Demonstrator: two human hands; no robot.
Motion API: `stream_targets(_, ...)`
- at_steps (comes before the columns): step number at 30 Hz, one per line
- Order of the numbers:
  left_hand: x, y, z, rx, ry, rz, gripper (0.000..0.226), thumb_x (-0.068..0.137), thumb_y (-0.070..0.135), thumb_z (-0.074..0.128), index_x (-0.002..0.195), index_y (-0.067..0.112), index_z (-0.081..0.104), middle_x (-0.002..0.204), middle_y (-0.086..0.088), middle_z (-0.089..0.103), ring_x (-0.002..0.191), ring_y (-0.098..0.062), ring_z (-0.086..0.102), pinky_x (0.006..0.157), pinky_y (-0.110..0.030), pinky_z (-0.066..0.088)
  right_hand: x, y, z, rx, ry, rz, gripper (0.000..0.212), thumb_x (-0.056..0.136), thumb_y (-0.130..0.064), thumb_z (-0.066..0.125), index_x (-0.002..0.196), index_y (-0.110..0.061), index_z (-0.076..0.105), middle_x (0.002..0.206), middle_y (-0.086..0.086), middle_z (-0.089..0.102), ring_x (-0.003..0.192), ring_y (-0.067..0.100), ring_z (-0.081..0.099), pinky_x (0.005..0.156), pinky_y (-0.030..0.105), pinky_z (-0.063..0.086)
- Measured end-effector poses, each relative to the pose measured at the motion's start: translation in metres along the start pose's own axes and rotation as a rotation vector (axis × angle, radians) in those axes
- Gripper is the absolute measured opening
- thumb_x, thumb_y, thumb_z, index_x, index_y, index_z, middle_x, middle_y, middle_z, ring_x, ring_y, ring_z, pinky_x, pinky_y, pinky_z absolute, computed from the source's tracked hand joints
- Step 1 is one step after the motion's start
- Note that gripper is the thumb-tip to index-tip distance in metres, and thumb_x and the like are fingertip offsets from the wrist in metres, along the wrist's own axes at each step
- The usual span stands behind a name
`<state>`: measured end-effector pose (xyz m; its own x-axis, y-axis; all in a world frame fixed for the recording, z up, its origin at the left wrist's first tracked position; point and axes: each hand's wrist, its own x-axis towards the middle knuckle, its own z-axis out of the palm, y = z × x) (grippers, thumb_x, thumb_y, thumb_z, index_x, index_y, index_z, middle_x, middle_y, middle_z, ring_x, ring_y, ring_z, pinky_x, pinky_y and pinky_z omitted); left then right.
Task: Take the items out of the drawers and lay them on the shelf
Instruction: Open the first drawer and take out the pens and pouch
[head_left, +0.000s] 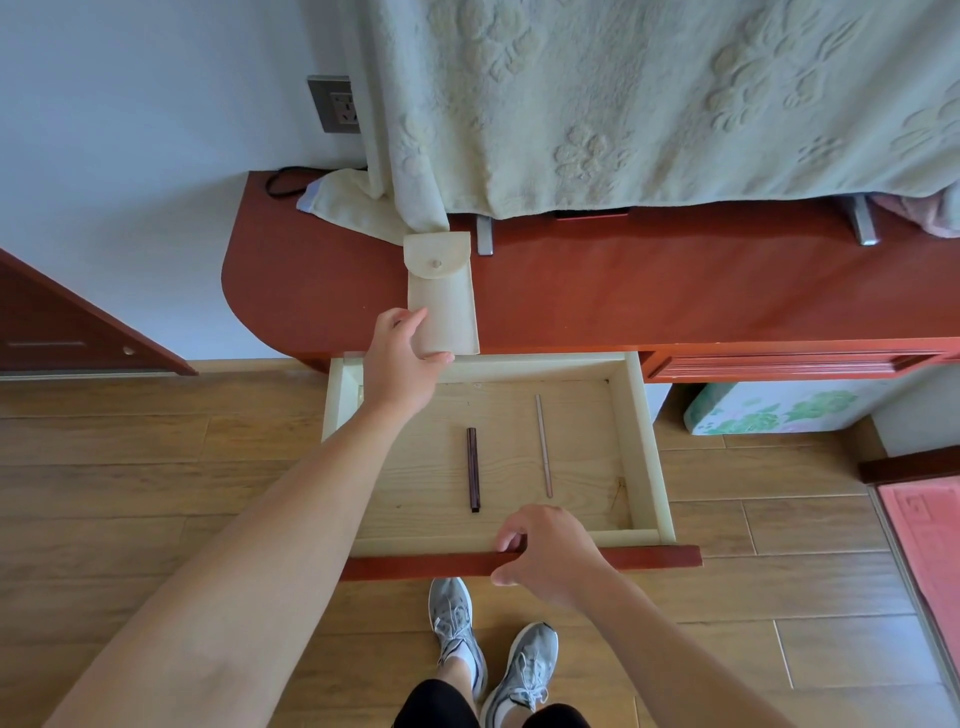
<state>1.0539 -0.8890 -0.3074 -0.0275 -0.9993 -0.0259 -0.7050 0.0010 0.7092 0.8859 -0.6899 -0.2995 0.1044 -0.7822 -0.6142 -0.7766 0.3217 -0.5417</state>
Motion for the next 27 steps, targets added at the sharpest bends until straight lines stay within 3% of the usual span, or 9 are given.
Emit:
stream_targets(2,-0.002,0.0,-0.001,-0.007,-0.005,0.004,0.067,0.083,0.026,0.078,0.143,0.015,0.05,0.14,0.003,0.044,0.118,-0.009,0.049,0.096,-0.02,0.037,0.0,0.0,0.0,-0.001,0.0,-0.001,0.028,0.069,-0.039,0.083,0.091,-0.034,0.068,0.092,-0.017,0.06,0.086,0.001,0.055,0.067,0.016,0.041)
stream_targets(6,-0.013,0.001,-0.004,-0.123,0.023,0.004,0.062,0.083,0.018,0.078,0.14,0.016,0.052,0.14,0.003,0.044,0.088,0.011,0.053,0.089,-0.029,0.055,-0.001,-0.001,0.0,0.003,0.002,0.014,0.028,0.069,-0.039,0.083,0.092,-0.034,0.068,0.095,-0.017,0.06,0.088,0.002,0.056,0.07,0.018,0.044)
stream_targets(10,-0.034,0.003,-0.01,-0.144,0.073,0.012,0.058,0.083,0.022,0.078,0.135,0.021,0.054,0.138,0.007,0.045,0.082,-0.01,0.064,0.077,-0.024,0.053,-0.002,-0.001,0.001,0.005,0.019,0.011,0.028,0.07,-0.04,0.082,0.094,-0.034,0.068,0.096,-0.018,0.059,0.089,0.002,0.054,0.067,0.016,0.04)
stream_targets(15,-0.073,0.011,-0.014,-0.192,0.065,-0.048,0.049,0.085,0.026,0.076,0.13,0.024,0.056,0.124,0.015,0.052,0.084,-0.005,0.063,0.073,-0.006,0.042,-0.004,0.0,0.001,0.008,0.005,-0.001,0.026,0.074,-0.039,0.079,0.097,-0.033,0.067,0.099,-0.018,0.059,0.091,0.003,0.056,0.071,0.019,0.044)
stream_targets(18,-0.095,0.011,-0.007,-0.159,-0.008,-0.124,0.045,0.087,0.029,0.073,0.128,0.022,0.058,0.113,0.015,0.058,0.086,-0.001,0.061,0.074,-0.01,0.043,-0.001,0.001,-0.01,0.079,0.018,-0.015,0.025,0.079,-0.039,0.071,0.102,-0.031,0.067,0.095,-0.018,0.062,0.088,0.001,0.059,0.077,0.021,0.051)
stream_targets(23,-0.098,0.001,0.025,-0.081,-0.165,-0.293,0.042,0.089,0.034,0.07,0.126,0.017,0.061,0.098,0.01,0.064,0.086,-0.005,0.061,0.079,-0.022,0.047,0.034,0.016,-0.038,0.134,0.268,0.071,0.03,0.088,-0.034,0.062,0.115,-0.021,0.064,0.091,-0.014,0.063,0.085,0.007,0.061,0.07,0.019,0.046)
stream_targets(27,-0.094,-0.009,0.05,0.001,-0.246,-0.353,0.043,0.089,0.035,0.069,0.126,0.013,0.061,0.096,0.008,0.062,0.082,-0.007,0.058,0.075,-0.021,0.042,0.07,0.028,-0.038,0.148,0.349,0.16,0.037,0.089,-0.034,0.062,0.122,-0.018,0.058,0.098,-0.007,0.064,0.083,0.011,0.062,0.066,0.024,0.05)
